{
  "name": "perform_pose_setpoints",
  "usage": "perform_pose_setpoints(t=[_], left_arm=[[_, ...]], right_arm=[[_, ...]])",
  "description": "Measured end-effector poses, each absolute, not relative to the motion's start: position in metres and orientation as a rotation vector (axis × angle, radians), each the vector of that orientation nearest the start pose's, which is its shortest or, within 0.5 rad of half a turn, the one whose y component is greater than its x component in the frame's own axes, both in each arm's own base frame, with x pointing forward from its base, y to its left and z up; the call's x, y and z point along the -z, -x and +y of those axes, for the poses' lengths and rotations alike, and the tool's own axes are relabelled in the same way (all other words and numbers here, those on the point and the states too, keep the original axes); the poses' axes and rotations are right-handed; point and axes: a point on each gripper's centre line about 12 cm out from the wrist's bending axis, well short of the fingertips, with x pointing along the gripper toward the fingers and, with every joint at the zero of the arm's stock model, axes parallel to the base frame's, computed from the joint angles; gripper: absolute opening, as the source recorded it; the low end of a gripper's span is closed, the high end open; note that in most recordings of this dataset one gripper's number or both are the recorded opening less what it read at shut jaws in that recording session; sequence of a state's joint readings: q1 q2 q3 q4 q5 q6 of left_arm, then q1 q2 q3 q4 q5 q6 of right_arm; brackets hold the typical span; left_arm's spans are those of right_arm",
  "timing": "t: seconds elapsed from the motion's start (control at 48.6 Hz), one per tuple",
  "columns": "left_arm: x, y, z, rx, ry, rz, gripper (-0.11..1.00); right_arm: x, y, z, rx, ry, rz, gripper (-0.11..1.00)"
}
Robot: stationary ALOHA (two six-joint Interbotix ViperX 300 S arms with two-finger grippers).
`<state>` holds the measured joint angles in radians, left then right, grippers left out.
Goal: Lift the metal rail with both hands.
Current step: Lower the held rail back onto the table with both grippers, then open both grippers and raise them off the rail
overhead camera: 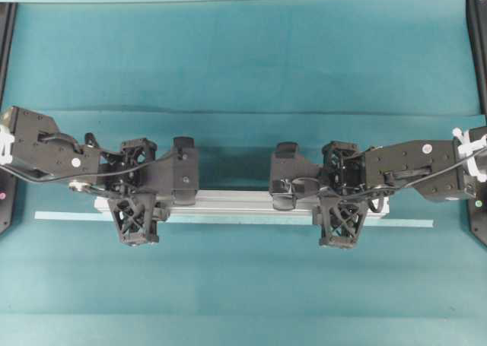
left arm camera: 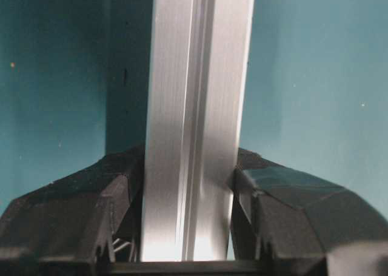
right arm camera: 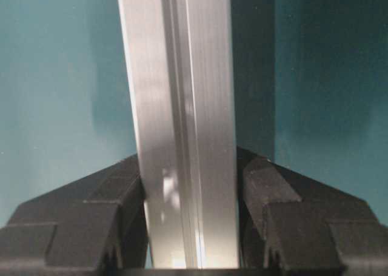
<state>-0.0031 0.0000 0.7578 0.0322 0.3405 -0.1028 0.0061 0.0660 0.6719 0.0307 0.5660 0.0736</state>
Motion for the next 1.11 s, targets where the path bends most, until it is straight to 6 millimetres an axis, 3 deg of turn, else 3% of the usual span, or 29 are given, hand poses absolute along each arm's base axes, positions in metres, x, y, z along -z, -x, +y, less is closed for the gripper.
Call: perform_pose_setpoints(t=[1.11], left_arm=[[-0.1125,-0.3266,-0.0003,-0.036,0.043,1.088,0.38]], right_arm=[[-0.1047,-0.3292,0.0051,0.067,-0.125,1.286,0.38]])
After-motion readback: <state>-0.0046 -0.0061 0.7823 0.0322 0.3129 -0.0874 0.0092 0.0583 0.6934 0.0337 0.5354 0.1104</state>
